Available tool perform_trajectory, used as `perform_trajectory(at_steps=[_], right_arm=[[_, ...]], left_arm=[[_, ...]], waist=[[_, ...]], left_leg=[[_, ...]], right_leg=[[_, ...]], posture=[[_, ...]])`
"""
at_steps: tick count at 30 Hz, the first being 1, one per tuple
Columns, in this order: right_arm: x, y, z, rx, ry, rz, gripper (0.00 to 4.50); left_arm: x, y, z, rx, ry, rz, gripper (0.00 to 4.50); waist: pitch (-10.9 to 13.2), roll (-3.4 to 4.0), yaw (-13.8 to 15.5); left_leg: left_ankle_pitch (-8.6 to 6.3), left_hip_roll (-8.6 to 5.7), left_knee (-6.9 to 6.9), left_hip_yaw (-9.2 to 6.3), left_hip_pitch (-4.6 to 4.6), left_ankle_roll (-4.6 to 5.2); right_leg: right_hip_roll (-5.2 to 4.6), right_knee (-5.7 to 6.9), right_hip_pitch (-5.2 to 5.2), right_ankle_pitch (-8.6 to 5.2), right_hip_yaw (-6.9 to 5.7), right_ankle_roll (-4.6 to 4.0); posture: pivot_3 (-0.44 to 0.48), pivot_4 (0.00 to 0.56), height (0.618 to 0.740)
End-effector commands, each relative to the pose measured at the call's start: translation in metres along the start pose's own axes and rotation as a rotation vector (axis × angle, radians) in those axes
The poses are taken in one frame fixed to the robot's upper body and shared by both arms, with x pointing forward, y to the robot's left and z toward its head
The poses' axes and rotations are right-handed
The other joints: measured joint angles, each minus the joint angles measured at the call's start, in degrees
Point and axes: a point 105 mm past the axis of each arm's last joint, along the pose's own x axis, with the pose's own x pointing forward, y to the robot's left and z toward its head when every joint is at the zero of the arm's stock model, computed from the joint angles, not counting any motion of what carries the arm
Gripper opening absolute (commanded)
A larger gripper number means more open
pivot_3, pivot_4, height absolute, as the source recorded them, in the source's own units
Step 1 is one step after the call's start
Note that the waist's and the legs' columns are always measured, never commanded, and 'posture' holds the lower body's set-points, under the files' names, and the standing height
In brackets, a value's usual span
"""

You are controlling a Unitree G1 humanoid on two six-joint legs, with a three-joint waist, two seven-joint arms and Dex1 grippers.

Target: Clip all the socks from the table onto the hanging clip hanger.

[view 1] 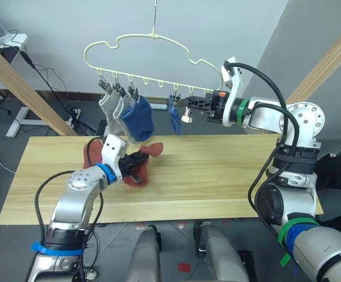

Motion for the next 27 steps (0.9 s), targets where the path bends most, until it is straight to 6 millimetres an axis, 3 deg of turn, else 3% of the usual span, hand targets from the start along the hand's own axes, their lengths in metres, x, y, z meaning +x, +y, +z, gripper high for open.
perform_trajectory(at_steps=[1, 12, 27], right_arm=[[0.000, 0.005, 0.011, 0.087, -0.025, 0.029, 0.46], [0.005, 0.015, 0.008, 0.125, -0.006, 0.052, 0.46], [0.005, 0.013, 0.007, 0.125, 0.001, 0.039, 0.46]], left_arm=[[0.000, -0.022, 0.052, 0.204, -0.215, -0.099, 0.04], [0.030, -0.018, 0.060, 0.230, -0.272, 0.001, 0.04], [0.028, -0.006, 0.071, 0.209, -0.331, 0.055, 0.04]], waist=[[0.00, 0.00, 0.08], [0.00, 0.01, 0.00], [0.00, 0.01, -0.04]], left_leg=[[0.00, -0.01, 0.00, 0.02, -0.01, 0.00], [0.00, -0.02, -0.12, 0.01, -0.02, 0.01], [-0.01, 0.00, -0.47, 0.02, -0.02, 0.02]], right_leg=[[-0.01, 0.00, 0.00, 0.00, 0.00, 0.00], [0.03, -0.20, 0.02, 0.00, -0.03, 0.01], [0.03, -0.46, 0.02, 0.07, -0.06, -0.09]], posture=[[0.001, 0.303, 0.740], [-0.007, 0.305, 0.740], [-0.008, 0.308, 0.740]])
